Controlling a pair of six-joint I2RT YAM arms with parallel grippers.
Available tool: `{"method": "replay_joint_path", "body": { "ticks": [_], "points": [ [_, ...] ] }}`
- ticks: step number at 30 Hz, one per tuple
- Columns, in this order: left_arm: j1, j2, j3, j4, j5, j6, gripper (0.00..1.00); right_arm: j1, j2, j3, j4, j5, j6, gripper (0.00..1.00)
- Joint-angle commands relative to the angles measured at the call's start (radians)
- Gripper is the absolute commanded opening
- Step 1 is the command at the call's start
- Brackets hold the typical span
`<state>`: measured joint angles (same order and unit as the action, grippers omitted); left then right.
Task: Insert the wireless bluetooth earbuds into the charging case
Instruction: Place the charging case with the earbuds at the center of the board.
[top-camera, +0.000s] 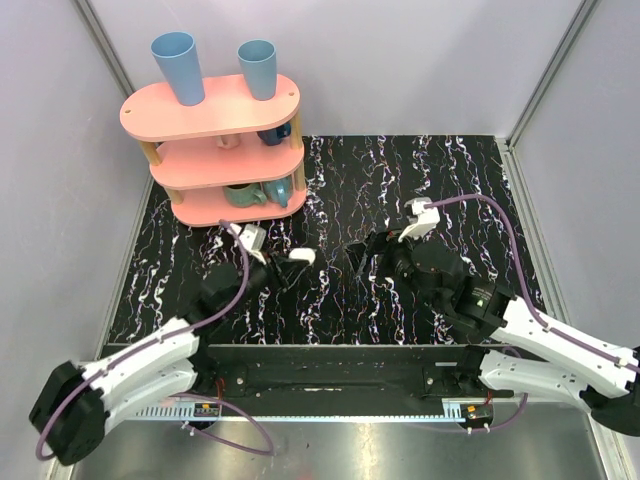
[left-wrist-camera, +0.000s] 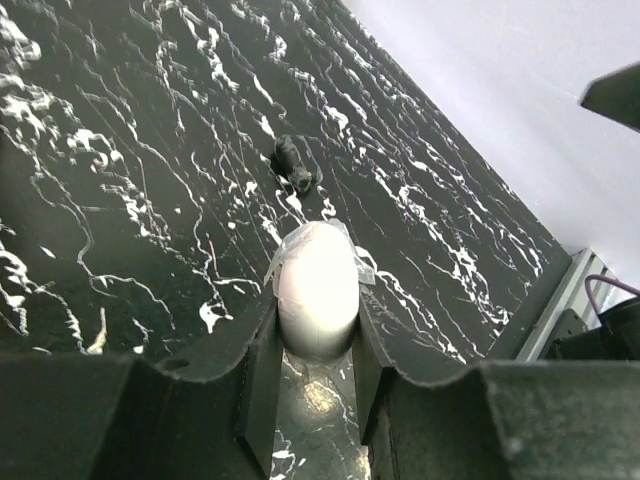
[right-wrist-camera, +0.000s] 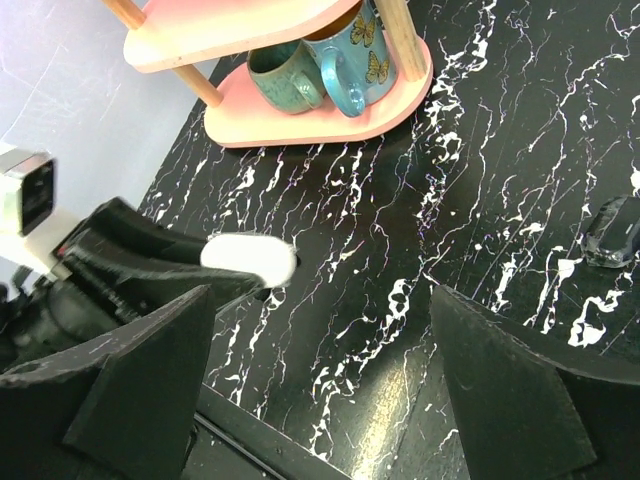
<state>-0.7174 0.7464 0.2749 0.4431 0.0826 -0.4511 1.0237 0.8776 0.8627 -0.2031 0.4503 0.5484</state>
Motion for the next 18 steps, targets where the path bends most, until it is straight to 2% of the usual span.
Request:
{"method": "replay_joint_path", "body": {
  "ticks": [1, 8, 18],
  "points": [
    [0.035, 0.176, 0.083, 0.152, 0.092, -0.144, 0.0, -0.008, -0.019, -0.01, -0.013, -0.01, 0.008, 0.96],
    [0.055, 0.428, 0.164, 0.21, 0.066, -0.296, 0.0, -0.01, -0.071, -0.028, -0.042, -0.016, 0.019, 0.96],
    [0.121, 0.797, 0.263, 0.506, 0.163, -0.481, 0.0, -0.01, -0.132, -0.036, -0.102, 0.01, -0.004, 0.96]
  ]
}}
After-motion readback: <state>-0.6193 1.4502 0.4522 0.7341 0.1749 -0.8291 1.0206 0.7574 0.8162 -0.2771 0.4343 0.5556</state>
